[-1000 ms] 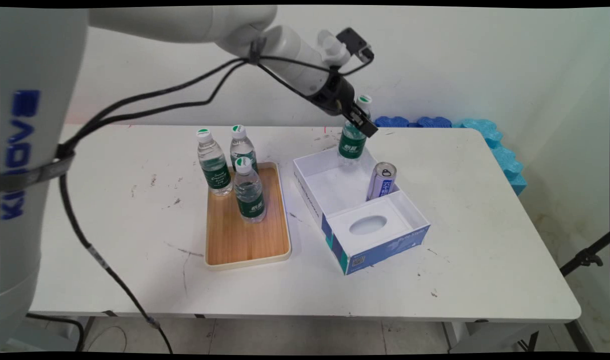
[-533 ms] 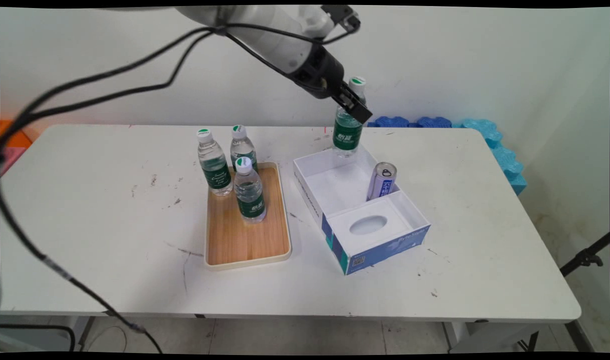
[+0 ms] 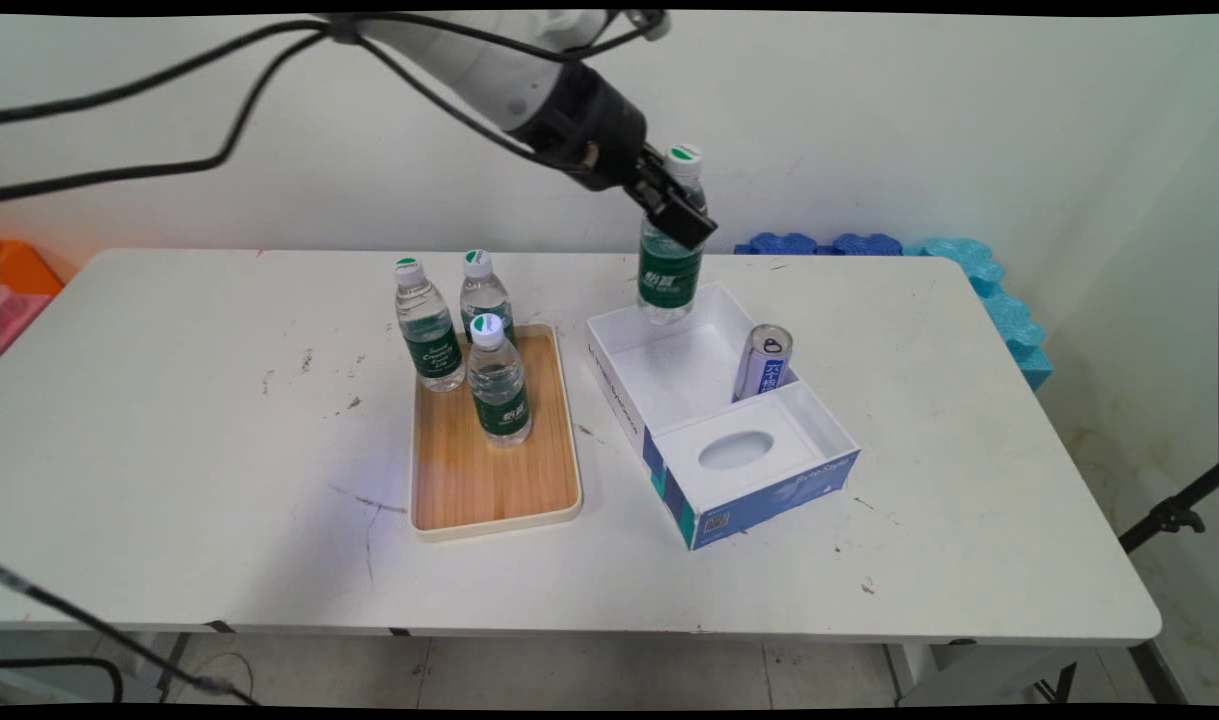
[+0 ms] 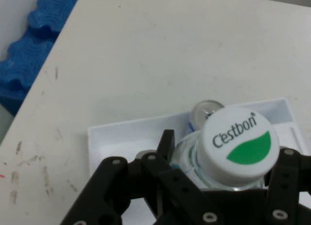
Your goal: Place the picked object on the tray
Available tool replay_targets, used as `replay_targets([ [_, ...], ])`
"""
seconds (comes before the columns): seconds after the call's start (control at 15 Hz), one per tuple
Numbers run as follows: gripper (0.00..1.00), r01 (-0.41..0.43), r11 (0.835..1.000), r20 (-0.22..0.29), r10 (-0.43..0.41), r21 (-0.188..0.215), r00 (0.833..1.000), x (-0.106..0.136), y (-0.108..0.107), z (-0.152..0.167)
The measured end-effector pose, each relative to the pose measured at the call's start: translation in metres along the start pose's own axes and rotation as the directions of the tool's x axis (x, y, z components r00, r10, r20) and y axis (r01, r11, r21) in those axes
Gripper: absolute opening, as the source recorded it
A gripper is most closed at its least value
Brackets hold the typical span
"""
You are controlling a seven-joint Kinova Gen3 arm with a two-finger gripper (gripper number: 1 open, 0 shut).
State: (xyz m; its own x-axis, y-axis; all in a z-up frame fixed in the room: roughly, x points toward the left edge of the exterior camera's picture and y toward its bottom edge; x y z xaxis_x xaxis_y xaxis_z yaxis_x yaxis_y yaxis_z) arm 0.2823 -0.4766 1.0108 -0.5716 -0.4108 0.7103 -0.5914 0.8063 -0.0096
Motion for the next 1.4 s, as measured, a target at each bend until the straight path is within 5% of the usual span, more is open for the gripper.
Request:
replay_targets([
  [0.73, 0.0, -0.056, 0.995, 0.018, 0.058, -0.083, 0.998, -0.073, 0.043, -0.058],
  [1.4, 0.0, -0.077, 0.994, 0.073, 0.083, -0.078, 0.994, -0.152, 0.055, -0.072],
])
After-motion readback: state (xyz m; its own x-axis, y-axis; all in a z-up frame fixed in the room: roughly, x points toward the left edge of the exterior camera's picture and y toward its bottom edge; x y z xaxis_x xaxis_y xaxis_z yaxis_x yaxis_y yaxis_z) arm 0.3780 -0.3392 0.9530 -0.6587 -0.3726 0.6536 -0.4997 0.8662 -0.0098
